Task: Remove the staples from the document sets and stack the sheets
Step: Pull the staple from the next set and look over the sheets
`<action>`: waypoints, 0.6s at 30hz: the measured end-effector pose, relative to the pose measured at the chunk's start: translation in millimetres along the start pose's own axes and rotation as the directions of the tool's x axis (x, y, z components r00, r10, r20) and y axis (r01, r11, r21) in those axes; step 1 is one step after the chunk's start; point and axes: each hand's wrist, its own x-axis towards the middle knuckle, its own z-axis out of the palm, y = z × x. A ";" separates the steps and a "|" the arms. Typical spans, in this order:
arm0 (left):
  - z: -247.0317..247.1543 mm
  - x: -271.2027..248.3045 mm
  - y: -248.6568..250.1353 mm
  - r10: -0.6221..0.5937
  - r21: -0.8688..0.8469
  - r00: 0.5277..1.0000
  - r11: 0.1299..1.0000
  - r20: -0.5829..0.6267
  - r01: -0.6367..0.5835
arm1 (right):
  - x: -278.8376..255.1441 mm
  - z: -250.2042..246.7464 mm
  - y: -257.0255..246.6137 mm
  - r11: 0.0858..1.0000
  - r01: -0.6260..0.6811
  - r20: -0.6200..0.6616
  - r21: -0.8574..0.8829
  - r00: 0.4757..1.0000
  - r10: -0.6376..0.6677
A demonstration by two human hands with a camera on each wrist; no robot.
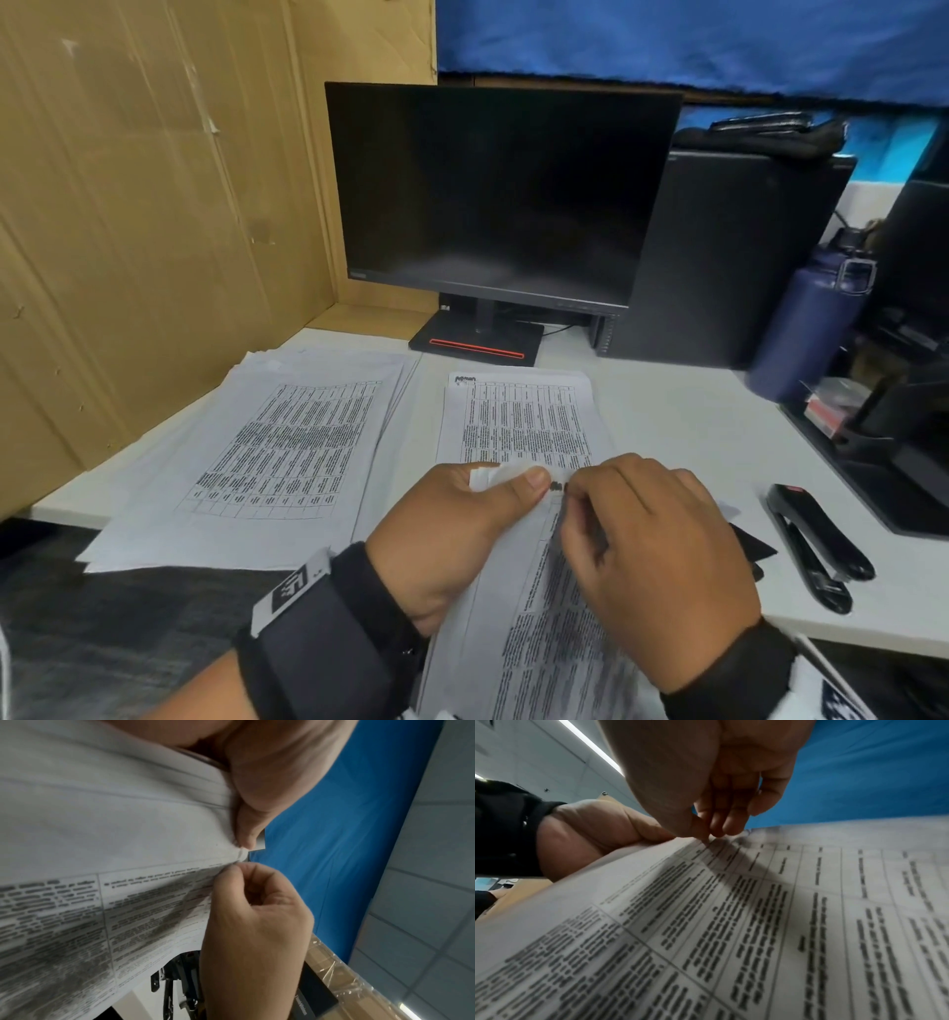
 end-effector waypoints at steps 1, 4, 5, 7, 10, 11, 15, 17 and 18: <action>0.8 -1.0 -0.8 0.013 0.030 1.000 0.999 0.005 -0.013 | 0.3 0.2 -1.3 1.000 -0.023 0.023 -0.005 0.999 0.023; 2.4 -2.4 -5.5 0.055 0.102 0.998 0.993 0.035 -0.058 | 0.1 -0.4 -5.2 0.994 -0.104 0.103 0.023 0.990 0.101; 3.1 -2.4 -6.9 0.067 0.116 0.997 0.991 0.043 -0.071 | 0.2 -0.6 -6.8 0.988 -0.144 0.121 0.057 0.983 0.136; 3.9 -1.9 -10.1 0.080 0.124 0.995 0.989 0.052 -0.085 | 0.4 -0.2 -9.0 0.957 -0.249 0.142 0.147 0.963 0.229; 4.7 -1.2 -12.3 0.081 0.077 0.995 0.993 0.051 -0.085 | -0.9 2.3 -9.4 0.886 -0.379 0.158 0.267 0.924 0.348; 4.6 -0.4 -12.7 0.073 0.056 0.996 0.996 0.048 -0.076 | -0.8 2.6 -9.9 0.859 -0.410 0.162 0.306 0.912 0.377; 2.7 3.5 -17.4 0.043 0.004 0.998 0.999 0.040 -0.043 | -0.2 1.9 -15.8 0.713 -0.499 0.172 0.493 0.859 0.482; 3.9 4.1 -19.4 0.049 -0.008 0.998 0.999 0.033 -0.049 | -1.7 3.4 -18.7 0.661 -0.521 0.171 0.541 0.837 0.520; 4.9 3.3 -20.3 0.053 -0.006 0.998 0.999 0.033 -0.052 | -2.7 4.7 -19.6 0.639 -0.532 0.171 0.555 0.825 0.538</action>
